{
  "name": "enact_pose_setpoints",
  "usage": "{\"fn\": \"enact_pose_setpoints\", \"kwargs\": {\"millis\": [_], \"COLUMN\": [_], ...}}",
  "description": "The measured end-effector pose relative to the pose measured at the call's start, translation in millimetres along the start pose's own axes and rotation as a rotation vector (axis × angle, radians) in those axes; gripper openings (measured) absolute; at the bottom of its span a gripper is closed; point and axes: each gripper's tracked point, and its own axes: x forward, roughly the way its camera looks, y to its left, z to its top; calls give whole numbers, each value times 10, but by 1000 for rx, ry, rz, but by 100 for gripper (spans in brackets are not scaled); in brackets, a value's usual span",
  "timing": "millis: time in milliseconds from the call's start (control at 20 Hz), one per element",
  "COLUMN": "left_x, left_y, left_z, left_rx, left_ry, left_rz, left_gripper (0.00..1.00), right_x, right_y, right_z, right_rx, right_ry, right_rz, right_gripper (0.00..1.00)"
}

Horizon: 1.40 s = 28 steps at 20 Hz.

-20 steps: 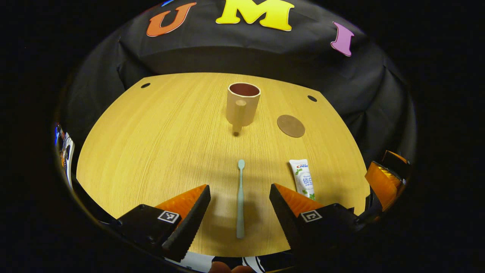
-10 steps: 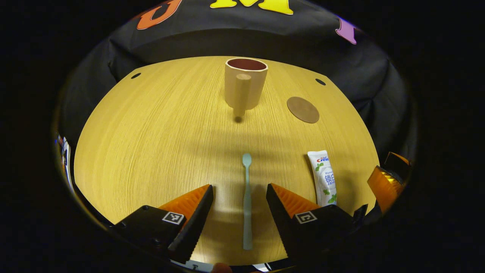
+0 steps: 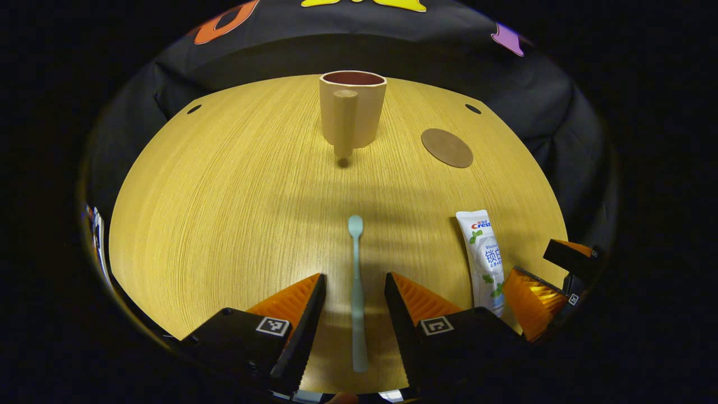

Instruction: Put the toothbrush and toothpaste on the desktop into the cup, then pick up the cup and place it on the coaster on the desktop.

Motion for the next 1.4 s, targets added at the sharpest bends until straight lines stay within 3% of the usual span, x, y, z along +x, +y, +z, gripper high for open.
{"fn": "enact_pose_setpoints", "kwargs": {"millis": [200,300,500,950,1050,1200,1300,1350,1400], "left_x": [13,20,3,-222,-296,-391,-455,-498,-539], "left_y": [96,121,91,28,13,2,15,24,34], "left_z": [-16,-25,-28,104,158,292,427,501,596], "left_rx": [27,5,-16,-37,-50,-80,-83,-79,-77], "left_ry": [8,17,33,-33,-54,-100,-139,-158,-179], "left_rz": [41,55,17,-49,-65,-79,-77,-74,-73], "left_gripper": [61,34,11,5,4,4,4,4,4], "right_x": [80,121,249,399,420,438,457,452,431], "right_y": [37,74,146,304,337,377,341,326,316], "right_z": [-63,-96,-119,-173,-200,-211,-205,-207,-198], "right_rx": [-3,5,24,60,67,75,72,79,79], "right_ry": [28,48,75,143,156,174,176,184,188], "right_rz": [3,10,17,44,42,47,36,42,47], "right_gripper": [95,94,94,91,77,70,51,34,29]}}
